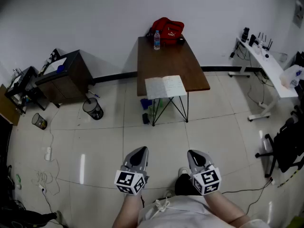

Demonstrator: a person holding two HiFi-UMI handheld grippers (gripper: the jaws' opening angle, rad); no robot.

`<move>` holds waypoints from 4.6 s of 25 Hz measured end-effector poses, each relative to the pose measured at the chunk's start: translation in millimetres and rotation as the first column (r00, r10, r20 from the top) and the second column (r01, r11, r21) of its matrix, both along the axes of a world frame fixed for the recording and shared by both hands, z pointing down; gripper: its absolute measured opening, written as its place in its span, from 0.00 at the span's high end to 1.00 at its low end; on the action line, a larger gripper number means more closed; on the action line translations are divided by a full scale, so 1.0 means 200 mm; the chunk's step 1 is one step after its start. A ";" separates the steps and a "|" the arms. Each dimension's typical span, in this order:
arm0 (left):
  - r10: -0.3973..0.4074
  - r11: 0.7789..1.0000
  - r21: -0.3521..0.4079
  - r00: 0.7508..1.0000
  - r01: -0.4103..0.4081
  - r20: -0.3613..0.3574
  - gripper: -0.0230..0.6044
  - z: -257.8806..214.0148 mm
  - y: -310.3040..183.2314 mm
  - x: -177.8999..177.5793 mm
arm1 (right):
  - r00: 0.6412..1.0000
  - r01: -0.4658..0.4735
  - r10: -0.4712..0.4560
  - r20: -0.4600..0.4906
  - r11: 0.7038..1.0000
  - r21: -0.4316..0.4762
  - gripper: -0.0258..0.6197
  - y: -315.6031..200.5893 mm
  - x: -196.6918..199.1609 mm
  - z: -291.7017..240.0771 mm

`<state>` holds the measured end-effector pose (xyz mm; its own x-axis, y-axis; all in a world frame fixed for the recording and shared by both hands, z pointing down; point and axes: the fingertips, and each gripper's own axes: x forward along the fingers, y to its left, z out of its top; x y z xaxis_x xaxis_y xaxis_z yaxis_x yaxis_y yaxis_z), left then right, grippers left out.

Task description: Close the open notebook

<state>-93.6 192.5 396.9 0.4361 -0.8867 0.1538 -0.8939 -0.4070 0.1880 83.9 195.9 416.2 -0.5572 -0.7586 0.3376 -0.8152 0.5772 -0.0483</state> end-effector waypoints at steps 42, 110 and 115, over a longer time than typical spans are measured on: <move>-0.231 0.917 -0.345 0.971 0.199 -0.055 0.93 0.75 -2.01 -0.15 | 0.978 0.202 -0.179 0.108 0.940 -0.274 0.95 -2.24 -0.18 0.56; 0.155 0.841 -0.476 0.958 -0.257 -0.242 0.91 1.18 -2.54 1.02 | 0.981 -0.187 0.194 -0.009 0.929 -0.319 0.95 -2.34 0.58 0.81; 0.169 0.871 -0.415 0.954 -0.262 -0.246 0.87 1.06 -2.48 0.98 | 0.977 -0.207 0.212 -0.016 0.928 -0.309 0.95 -2.30 0.60 0.83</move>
<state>101.8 -303.9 608.0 0.6703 -0.6279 0.3955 -0.7195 -0.4195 0.5535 204.4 -264.9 581.5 -0.4048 -0.7196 0.5642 -0.9133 0.3481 -0.2114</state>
